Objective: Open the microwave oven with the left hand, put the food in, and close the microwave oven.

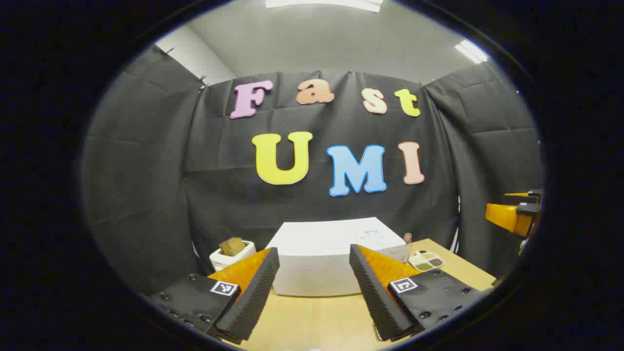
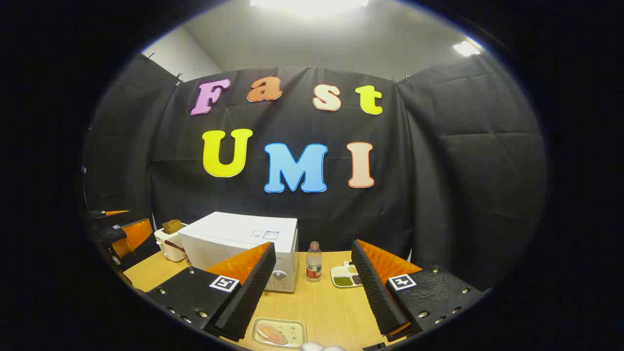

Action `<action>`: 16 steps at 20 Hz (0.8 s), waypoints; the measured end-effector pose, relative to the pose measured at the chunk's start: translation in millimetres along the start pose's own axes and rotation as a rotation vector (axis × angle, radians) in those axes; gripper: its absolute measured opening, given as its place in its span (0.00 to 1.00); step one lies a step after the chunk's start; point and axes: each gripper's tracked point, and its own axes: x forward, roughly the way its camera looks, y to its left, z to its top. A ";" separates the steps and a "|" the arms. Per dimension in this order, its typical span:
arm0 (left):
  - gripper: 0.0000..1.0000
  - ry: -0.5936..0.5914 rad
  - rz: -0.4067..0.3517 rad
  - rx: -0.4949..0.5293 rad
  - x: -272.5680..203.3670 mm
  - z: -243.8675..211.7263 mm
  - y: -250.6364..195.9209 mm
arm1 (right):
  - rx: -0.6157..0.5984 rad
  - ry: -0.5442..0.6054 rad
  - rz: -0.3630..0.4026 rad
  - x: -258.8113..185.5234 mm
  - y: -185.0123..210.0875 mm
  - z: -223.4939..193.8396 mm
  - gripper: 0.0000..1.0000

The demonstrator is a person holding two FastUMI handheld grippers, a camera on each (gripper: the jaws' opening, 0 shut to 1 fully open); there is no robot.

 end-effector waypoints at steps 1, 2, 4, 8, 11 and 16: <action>1.00 -0.003 0.000 0.009 1.3 1.1 -0.8 | -0.001 -0.004 -0.005 -0.2 -1.5 2.0 0.95; 1.00 -0.004 0.006 0.016 1.4 -0.6 0.5 | 0.001 -0.004 0.000 0.9 -0.9 1.9 0.95; 1.00 0.000 -0.004 0.007 2.8 -4.1 -3.7 | 0.008 0.010 0.007 2.4 0.1 0.2 0.95; 0.99 0.008 0.005 0.014 5.6 -9.6 0.5 | 0.013 -0.001 -0.010 3.9 -4.0 7.9 0.95; 0.98 0.006 -0.005 0.004 5.9 -10.1 -1.6 | -0.033 -0.018 -0.022 1.7 -3.7 11.5 0.95; 1.00 0.012 -0.001 0.019 13.4 -20.4 -0.3 | -0.034 -0.004 -0.001 0.0 4.2 8.5 0.95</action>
